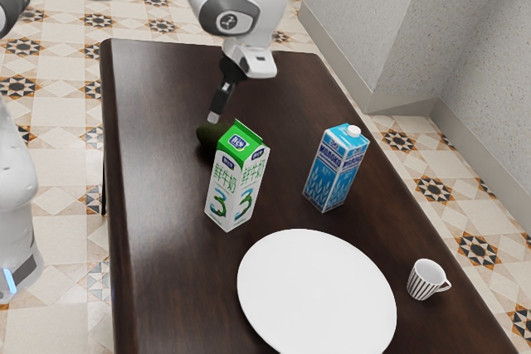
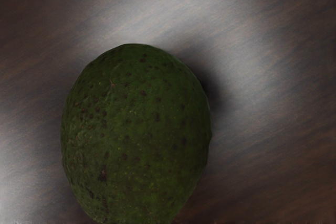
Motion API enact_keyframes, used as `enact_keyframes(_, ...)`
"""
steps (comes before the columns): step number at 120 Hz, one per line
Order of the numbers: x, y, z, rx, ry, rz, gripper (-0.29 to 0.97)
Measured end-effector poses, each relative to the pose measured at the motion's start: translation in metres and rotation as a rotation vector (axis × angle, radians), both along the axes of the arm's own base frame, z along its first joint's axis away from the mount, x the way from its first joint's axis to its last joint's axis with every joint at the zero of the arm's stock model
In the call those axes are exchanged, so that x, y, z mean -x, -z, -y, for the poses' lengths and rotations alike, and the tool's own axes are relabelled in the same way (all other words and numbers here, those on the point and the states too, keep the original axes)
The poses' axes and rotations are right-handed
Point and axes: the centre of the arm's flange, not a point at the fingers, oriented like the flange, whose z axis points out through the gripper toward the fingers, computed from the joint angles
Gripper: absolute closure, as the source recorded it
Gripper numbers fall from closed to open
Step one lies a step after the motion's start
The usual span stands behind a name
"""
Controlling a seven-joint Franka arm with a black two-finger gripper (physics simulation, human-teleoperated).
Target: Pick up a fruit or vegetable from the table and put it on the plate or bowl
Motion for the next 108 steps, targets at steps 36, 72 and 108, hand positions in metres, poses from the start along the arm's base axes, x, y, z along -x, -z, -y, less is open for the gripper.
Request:
enact_keyframes(36,0.016,-0.002,0.003,0.032,0.02,0.016,0.0)
enact_keyframes(72,0.016,0.018,-0.003,0.052,0.028,0.002,0.0)
enact_keyframes(108,0.019,0.009,0.003,0.057,0.044,0.066,0.0)
